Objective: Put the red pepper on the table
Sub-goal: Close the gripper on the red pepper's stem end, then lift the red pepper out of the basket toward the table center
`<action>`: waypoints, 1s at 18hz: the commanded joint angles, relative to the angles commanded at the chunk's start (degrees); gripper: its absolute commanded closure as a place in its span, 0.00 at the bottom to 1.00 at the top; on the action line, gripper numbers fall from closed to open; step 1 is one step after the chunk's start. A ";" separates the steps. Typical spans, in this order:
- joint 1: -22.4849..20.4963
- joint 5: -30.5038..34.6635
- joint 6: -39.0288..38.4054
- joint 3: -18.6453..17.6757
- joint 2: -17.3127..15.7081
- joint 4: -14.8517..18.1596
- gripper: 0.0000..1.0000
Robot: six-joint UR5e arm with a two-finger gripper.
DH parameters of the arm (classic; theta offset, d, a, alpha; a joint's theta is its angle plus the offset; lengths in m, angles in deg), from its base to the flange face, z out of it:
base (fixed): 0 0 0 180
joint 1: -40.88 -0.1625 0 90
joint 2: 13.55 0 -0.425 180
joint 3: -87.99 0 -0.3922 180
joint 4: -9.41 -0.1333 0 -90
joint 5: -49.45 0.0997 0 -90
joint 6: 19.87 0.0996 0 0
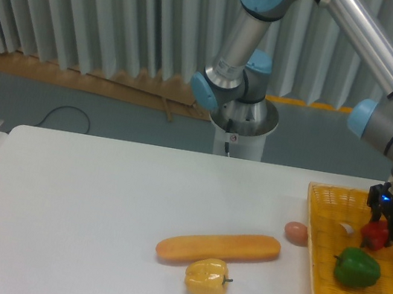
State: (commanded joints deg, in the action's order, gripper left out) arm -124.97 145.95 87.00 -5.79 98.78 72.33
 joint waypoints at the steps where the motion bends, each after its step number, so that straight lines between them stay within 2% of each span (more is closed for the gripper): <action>1: 0.00 0.00 0.00 0.00 0.00 0.00 0.55; 10: -0.18 -1.75 0.09 0.26 -0.61 0.17 0.55; 18: 1.23 -5.09 -1.67 0.62 -4.04 2.72 0.55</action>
State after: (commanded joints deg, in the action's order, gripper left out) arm -123.74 140.86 85.33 -5.17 94.74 75.05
